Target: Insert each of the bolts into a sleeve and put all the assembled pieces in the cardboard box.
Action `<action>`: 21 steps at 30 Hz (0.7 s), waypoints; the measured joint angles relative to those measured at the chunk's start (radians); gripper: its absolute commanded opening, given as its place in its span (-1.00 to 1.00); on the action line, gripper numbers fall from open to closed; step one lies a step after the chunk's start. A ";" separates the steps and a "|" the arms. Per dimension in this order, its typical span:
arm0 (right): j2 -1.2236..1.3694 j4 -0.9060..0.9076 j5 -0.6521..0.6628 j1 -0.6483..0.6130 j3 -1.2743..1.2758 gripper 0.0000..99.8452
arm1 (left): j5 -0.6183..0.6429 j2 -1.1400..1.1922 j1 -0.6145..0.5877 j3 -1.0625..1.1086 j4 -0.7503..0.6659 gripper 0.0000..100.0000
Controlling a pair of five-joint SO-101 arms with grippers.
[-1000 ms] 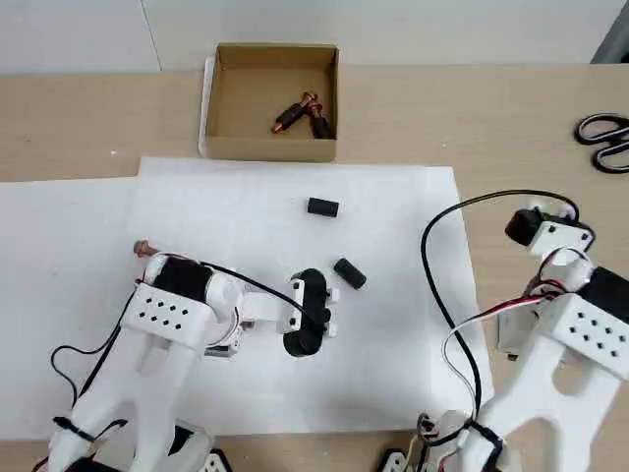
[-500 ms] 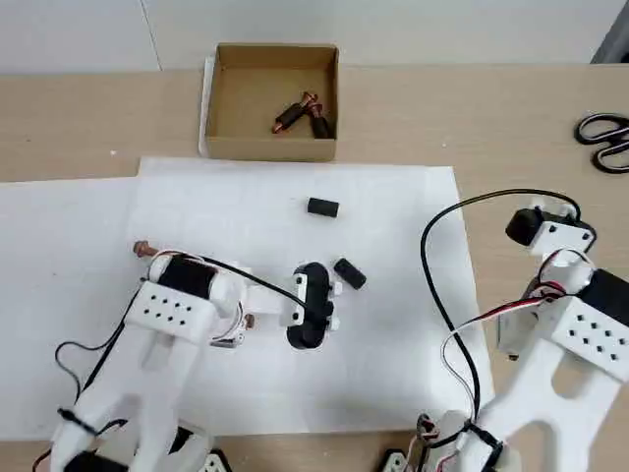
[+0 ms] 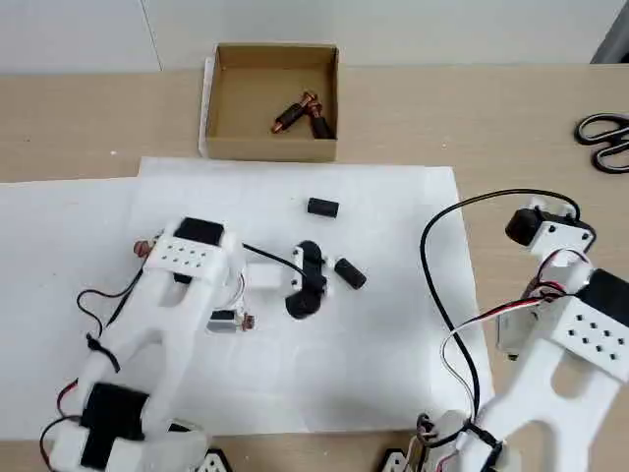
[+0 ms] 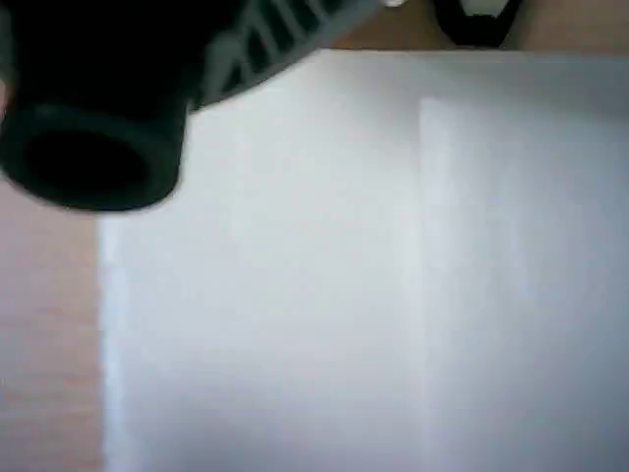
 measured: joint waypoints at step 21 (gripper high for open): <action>0.000 0.000 0.000 0.000 0.000 -0.99 | -0.002 0.098 0.040 -0.026 0.026 -0.76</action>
